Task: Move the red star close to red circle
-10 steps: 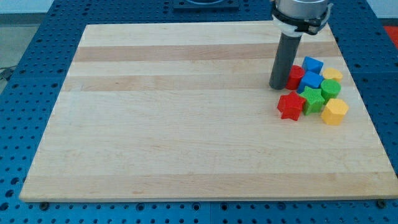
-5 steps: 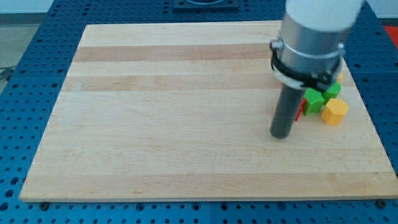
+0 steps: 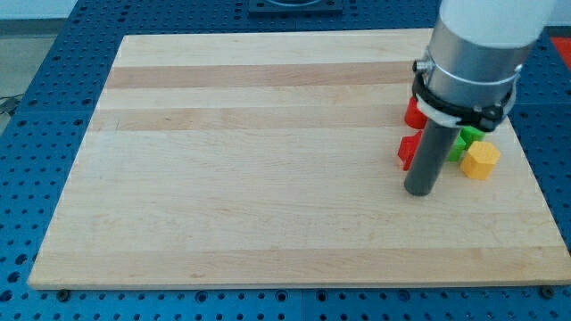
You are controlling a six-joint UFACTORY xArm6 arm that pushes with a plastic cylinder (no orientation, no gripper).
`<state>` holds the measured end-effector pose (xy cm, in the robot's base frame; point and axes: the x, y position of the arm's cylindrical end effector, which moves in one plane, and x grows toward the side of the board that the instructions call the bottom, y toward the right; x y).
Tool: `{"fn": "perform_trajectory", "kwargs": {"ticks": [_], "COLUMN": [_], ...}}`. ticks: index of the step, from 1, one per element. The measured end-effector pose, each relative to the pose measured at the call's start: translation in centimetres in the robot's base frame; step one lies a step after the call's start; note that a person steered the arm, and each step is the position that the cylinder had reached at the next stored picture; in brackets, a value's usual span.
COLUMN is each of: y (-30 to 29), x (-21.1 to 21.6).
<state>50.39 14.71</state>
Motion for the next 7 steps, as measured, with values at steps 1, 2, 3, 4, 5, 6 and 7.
{"fn": "perform_trajectory", "kwargs": {"ticks": [1,2,3,4,5,6,7], "y": [0.0,0.0,0.0,0.0,-0.3,-3.7,-5.5], "x": [-1.4,-2.1,-3.9,-4.2,-3.7,-4.8,-7.0]}}
